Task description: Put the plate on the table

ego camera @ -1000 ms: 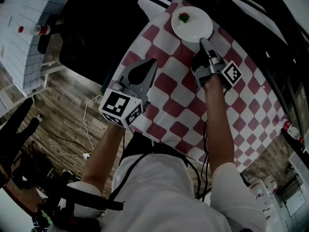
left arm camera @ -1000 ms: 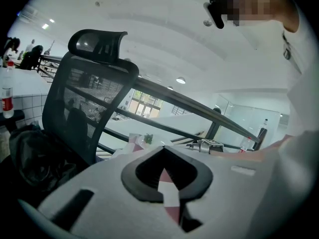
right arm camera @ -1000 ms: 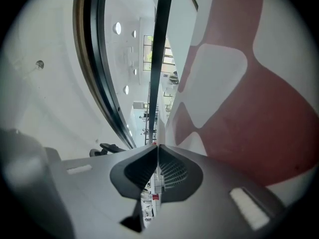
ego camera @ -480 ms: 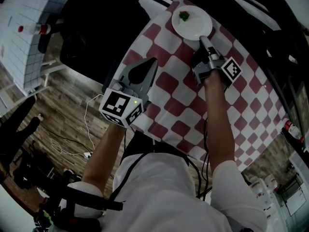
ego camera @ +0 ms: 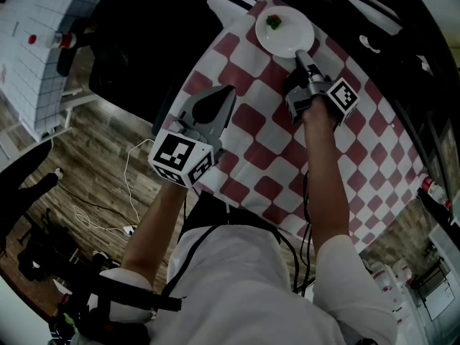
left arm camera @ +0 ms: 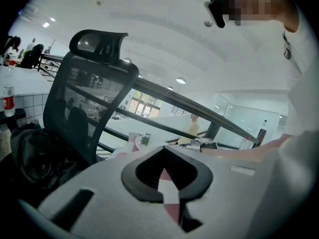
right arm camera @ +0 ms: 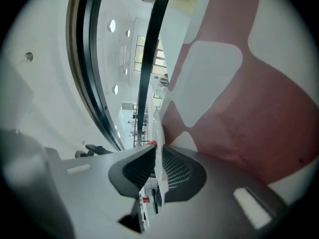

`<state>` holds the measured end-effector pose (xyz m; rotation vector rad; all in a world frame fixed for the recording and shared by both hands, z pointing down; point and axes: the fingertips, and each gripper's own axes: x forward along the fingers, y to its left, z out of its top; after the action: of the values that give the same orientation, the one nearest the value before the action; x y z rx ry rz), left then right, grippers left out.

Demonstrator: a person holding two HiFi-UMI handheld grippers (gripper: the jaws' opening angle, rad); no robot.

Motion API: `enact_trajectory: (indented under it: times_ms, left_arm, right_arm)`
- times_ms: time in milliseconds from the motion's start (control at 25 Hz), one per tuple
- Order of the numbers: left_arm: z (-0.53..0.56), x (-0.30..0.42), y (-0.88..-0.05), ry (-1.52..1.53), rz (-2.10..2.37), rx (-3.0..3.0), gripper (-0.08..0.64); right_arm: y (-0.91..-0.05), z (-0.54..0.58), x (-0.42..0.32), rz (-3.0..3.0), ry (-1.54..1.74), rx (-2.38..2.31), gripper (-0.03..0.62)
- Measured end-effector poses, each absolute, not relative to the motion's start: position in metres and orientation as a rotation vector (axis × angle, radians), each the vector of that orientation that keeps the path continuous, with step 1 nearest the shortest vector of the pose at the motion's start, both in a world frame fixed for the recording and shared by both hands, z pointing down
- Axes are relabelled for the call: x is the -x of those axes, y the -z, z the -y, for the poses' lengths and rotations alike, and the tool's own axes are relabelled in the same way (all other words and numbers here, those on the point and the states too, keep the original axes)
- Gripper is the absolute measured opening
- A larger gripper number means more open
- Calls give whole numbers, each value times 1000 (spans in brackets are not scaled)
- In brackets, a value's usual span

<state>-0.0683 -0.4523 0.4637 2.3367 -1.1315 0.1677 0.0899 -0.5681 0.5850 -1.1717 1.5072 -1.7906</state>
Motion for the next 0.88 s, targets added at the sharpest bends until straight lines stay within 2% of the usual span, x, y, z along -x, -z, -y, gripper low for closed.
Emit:
enact_trajectory:
  times_ms: [160,680,880]
  left_arm:
    - [449,72,-461,-170,1135,-2342,2]
    - [441,79,-443,-151,1156,-2357,2]
    - [435,81,-434,-145,1158,-2368,2]
  right_arm:
    - [-586,568,-91,-1528,1782,1183,57]
    - [-573,571,-83,-1552,1786,1221,283]
    - [-572,564,-84,-1551,1794,1260,299]
